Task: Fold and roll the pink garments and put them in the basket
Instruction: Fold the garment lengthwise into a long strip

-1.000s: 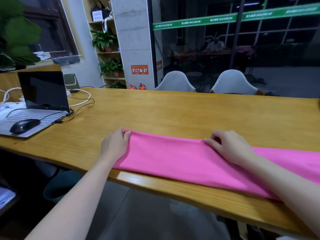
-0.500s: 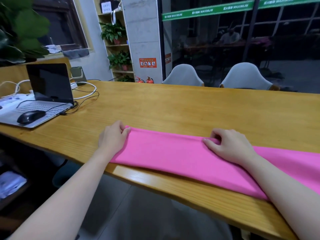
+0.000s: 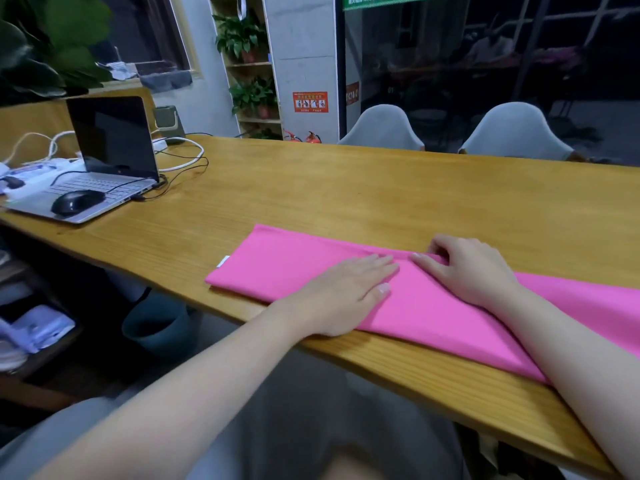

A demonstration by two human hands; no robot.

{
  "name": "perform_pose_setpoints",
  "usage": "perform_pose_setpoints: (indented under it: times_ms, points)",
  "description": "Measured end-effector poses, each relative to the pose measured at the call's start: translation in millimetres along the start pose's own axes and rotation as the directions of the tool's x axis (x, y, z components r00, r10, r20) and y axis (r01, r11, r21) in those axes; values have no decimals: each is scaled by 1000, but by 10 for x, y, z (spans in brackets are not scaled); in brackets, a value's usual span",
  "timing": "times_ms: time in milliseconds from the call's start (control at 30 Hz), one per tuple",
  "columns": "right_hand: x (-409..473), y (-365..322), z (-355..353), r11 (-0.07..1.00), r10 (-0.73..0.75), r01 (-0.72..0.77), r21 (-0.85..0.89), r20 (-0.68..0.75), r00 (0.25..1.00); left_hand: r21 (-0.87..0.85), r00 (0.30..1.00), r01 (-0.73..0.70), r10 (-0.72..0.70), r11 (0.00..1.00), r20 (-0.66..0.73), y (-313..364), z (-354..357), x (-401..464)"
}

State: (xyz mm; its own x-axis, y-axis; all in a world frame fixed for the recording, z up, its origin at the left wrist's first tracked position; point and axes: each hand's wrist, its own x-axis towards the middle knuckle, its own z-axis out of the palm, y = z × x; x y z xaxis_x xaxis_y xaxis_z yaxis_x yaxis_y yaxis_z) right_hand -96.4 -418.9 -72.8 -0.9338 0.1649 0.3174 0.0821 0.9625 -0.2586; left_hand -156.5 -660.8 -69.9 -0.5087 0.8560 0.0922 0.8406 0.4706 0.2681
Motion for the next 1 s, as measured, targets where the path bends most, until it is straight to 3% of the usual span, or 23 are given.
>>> perform_pose_setpoints:
  times_ms: [100,233,500,567,700,833,1000]
  points:
    - [-1,6,2,1000,2,-2,4,11,1000,97,982,182,-187,978,39,-631,-178,-157]
    - [-15,-14,24,1000,6,-6,-19,-1,1000,131,886,458,-464,879,12,-1317,-413,-459]
    - [-70,-118,-40,992,14,-17,-128,-20,1000,297,848,513,-530,805,-28,-1209,-432,-421]
    - [-121,-104,-130,989,2,2,-146,28,1000,240,896,442,-438,864,-72,-977,-384,-321]
    - [-343,46,-365,990,2,6,-138,52,999,-46,986,149,-152,988,-71,-189,-165,35]
    - [-696,344,-672,981,21,-12,-192,43,999,-43,1000,-30,30,999,0,542,122,389]
    - [-1040,684,-895,958,73,-57,-281,46,996,52,994,-100,97,994,55,797,290,523]
